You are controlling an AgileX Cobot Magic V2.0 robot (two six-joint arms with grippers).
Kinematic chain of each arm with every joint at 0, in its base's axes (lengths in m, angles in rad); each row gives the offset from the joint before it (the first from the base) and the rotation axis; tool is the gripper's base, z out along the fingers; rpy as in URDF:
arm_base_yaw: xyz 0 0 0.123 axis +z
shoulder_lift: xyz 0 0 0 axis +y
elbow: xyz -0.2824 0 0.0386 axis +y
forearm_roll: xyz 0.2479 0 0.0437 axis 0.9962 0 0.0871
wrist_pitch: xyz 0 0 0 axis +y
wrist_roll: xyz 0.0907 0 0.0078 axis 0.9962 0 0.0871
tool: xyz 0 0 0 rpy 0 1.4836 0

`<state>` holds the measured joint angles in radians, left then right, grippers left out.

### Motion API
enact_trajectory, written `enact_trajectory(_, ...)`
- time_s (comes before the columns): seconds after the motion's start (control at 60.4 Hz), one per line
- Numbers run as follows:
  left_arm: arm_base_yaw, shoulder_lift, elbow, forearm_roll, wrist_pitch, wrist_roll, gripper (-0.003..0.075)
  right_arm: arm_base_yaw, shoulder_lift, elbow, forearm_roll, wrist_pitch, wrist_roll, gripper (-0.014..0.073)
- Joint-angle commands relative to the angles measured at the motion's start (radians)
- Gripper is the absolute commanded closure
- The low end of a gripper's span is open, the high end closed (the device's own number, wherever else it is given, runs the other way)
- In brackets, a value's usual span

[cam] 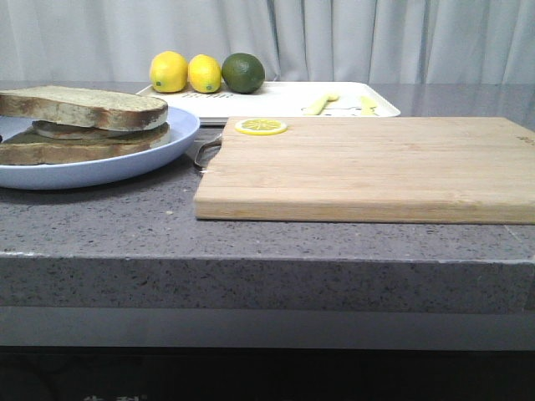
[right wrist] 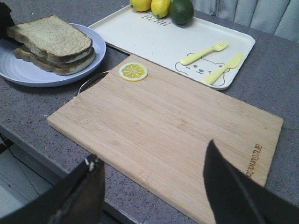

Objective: Place bread and move sandwich to tray
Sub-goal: 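Grasp the rim of the blue plate with the left gripper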

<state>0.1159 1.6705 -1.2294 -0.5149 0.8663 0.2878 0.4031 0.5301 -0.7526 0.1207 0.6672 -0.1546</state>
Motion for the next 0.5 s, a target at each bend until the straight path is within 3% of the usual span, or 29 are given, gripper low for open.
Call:
enact_trajectory(0.0,0.0,-0.04,-0.03,-0.038,-0.025,0.004,0.0619,-0.004,0.003,-0.026,-0.006,-0.078,-0.002,0.0118)
enact_trajectory(0.182,0.0,-0.04,-0.03,-0.038,-0.025,0.004,0.0738,-0.004,0.003,-0.026,-0.006,-0.078,-0.002,0.0118)
enact_trajectory(0.48,0.0,-0.04,-0.088,-0.127,0.004,0.004,0.0738,-0.004,0.003,-0.026,-0.006,-0.078,-0.002,0.0118)
